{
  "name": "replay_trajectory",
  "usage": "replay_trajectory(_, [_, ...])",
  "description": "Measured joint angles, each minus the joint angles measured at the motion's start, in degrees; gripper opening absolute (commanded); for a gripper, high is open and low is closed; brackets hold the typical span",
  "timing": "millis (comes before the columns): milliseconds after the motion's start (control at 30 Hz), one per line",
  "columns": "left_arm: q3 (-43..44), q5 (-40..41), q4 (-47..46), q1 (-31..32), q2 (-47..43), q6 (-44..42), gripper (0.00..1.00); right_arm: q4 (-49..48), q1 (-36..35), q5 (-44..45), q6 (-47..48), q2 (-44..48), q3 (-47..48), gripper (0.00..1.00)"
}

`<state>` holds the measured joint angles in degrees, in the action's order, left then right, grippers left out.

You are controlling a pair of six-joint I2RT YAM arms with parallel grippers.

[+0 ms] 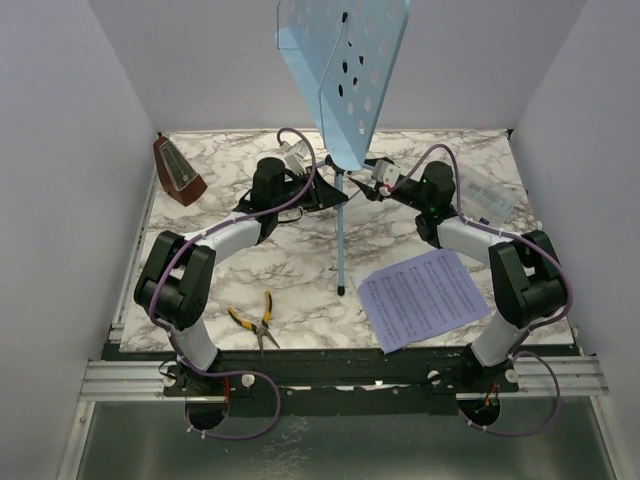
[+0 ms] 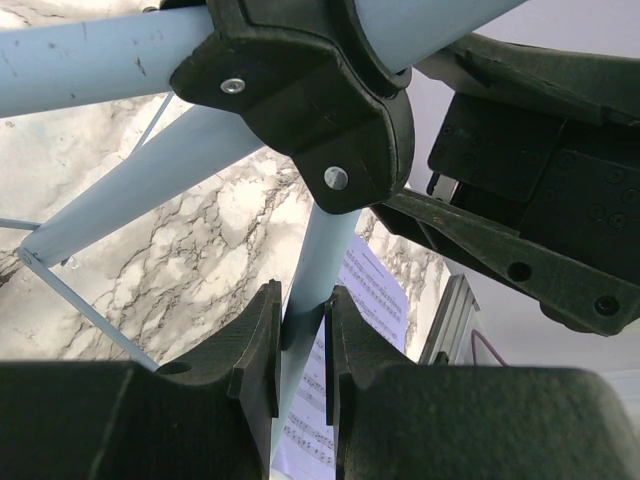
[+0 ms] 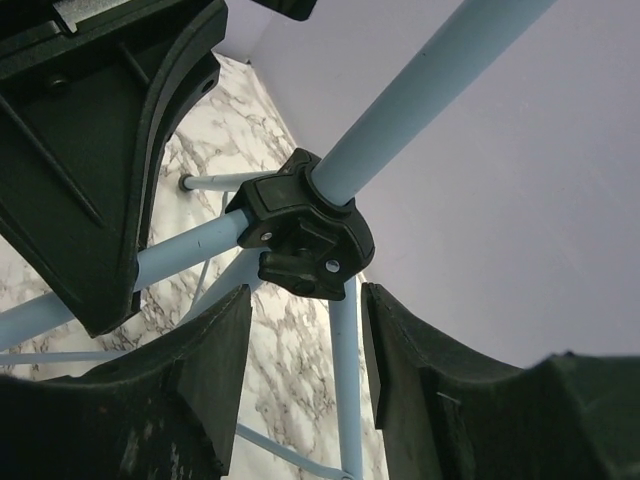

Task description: Set up the instrument practice props

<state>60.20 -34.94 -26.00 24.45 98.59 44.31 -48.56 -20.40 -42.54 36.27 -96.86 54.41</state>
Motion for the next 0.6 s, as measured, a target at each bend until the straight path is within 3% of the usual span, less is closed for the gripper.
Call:
replay_trajectory(400, [-0.02,0.00,-0.02,0.00,0.00,0.07,0.00,-2.60,-0.04,-0.39,-1.77,-1.75,0.81,0.49])
replay_trajectory(600, [-0.02,0.00,-0.02,0.00,0.00,0.20,0.00,-2.19,-0.72,-0.61,-1.75,-2.56,1.97,0.35])
